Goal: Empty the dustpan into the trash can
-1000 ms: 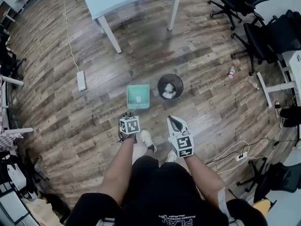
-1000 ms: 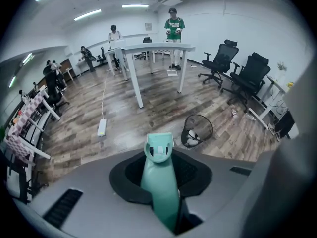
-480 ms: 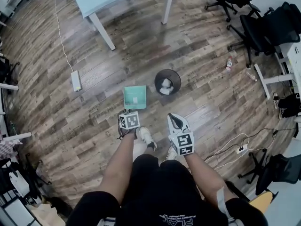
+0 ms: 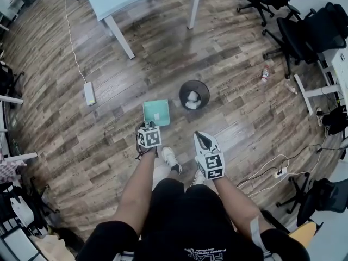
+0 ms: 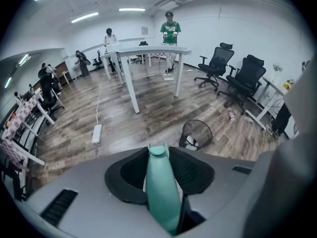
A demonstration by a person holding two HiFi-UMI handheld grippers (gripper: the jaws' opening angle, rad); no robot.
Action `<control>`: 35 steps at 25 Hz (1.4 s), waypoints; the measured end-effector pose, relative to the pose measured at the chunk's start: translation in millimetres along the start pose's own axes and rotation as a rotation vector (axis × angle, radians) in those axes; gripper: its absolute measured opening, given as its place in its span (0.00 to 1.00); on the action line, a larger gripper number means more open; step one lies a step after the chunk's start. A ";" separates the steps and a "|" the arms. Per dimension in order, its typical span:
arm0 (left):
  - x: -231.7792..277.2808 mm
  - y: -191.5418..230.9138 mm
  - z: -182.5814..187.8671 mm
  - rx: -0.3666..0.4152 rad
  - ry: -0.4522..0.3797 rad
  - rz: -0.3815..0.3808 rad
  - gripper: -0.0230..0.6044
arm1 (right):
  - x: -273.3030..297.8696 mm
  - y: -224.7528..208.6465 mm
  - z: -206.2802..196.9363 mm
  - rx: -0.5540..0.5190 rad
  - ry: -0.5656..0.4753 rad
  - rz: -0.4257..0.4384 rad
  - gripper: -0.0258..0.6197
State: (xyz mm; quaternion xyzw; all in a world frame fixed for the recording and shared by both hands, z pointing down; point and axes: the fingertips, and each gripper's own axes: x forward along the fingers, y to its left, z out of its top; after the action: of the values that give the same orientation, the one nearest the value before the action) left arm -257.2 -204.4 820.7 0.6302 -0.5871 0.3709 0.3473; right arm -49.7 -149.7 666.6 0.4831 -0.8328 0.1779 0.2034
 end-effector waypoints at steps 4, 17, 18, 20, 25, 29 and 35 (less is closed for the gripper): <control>-19.7 4.7 14.9 0.046 -0.087 0.025 0.29 | -1.2 5.7 5.4 -0.007 -0.022 0.014 0.08; -160.9 -39.7 58.1 0.039 -0.405 -0.008 0.26 | -47.9 6.2 24.7 -0.013 -0.127 0.057 0.08; -175.1 -45.2 59.1 0.039 -0.428 -0.013 0.25 | -55.1 5.9 27.6 -0.014 -0.140 0.060 0.08; -201.9 -56.0 60.8 0.035 -0.467 -0.023 0.22 | -70.9 5.9 35.2 -0.016 -0.171 0.065 0.08; -255.0 -79.8 56.8 0.035 -0.539 -0.024 0.15 | -109.3 5.8 58.5 -0.027 -0.262 0.080 0.08; -290.7 -101.3 48.4 0.061 -0.588 -0.026 0.10 | -137.9 11.2 73.6 -0.035 -0.326 0.099 0.08; -342.1 -133.5 34.5 0.084 -0.697 -0.059 0.07 | -182.9 18.7 90.8 -0.058 -0.402 0.095 0.08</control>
State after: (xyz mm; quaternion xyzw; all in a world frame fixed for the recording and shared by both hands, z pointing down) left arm -134.2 -60.3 504.2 0.7493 -0.6362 0.1470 0.1105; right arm 1.2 -51.8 493.8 0.4629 -0.8833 0.0634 0.0381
